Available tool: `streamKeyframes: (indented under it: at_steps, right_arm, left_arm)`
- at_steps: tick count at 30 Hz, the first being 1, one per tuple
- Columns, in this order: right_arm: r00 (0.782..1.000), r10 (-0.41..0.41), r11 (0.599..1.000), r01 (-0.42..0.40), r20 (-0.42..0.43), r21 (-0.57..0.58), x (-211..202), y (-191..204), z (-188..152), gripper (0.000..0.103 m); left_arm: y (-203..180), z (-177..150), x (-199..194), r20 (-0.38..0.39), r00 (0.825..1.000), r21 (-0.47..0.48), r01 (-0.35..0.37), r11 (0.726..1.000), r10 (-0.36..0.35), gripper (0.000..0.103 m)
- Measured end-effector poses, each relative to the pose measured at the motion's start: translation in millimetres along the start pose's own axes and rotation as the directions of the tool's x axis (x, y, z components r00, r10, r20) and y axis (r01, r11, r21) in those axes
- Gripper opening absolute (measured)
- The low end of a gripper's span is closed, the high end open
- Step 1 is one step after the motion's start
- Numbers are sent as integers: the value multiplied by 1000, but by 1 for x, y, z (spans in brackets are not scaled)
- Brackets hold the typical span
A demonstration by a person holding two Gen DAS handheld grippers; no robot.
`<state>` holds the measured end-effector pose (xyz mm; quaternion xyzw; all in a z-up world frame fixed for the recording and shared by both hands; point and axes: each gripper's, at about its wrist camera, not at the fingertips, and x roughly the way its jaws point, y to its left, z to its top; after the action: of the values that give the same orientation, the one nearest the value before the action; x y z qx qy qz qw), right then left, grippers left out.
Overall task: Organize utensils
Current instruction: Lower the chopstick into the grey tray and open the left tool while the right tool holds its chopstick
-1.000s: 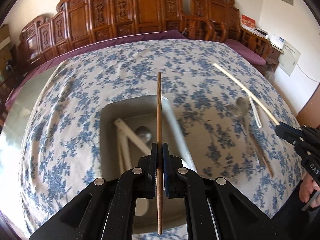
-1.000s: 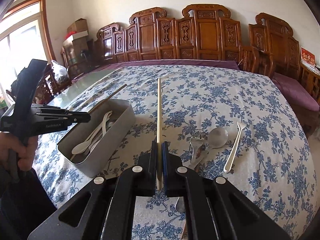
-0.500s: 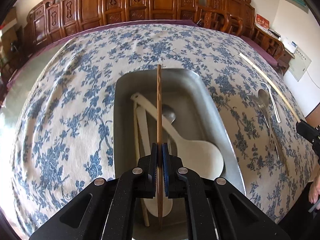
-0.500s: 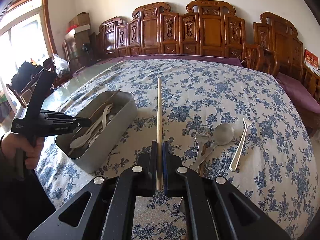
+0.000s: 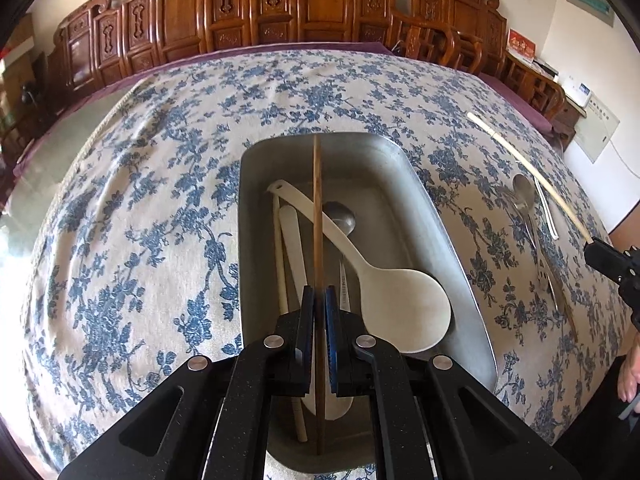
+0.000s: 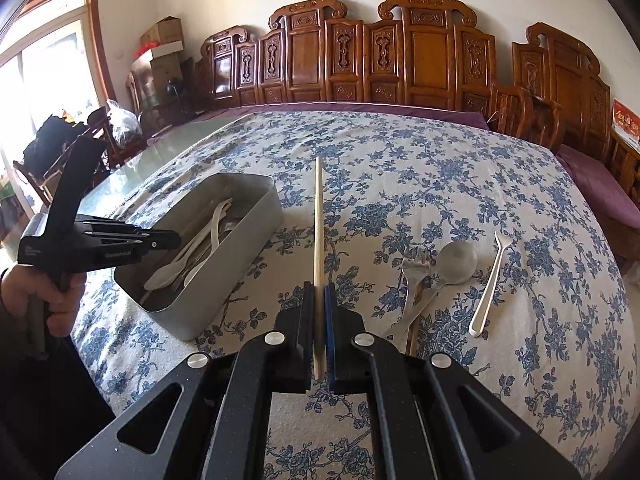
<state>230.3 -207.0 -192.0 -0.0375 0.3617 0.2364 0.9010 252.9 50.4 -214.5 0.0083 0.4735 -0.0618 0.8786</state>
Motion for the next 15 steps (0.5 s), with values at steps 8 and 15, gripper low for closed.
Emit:
streamKeyframes:
  at_steps: [8, 15]
  right_arm:
    - [1000, -13, 1000, 13, -9, -18, -1, 18, 9, 6]
    - [999, 37, 999, -37, -28, 5, 12, 51, 23, 6]
  left_arm:
    - [5, 7, -24, 79, 997, 1, -7, 1000, 7, 13]
    - [19, 13, -41, 131, 991, -7, -21, 1000, 22, 13]
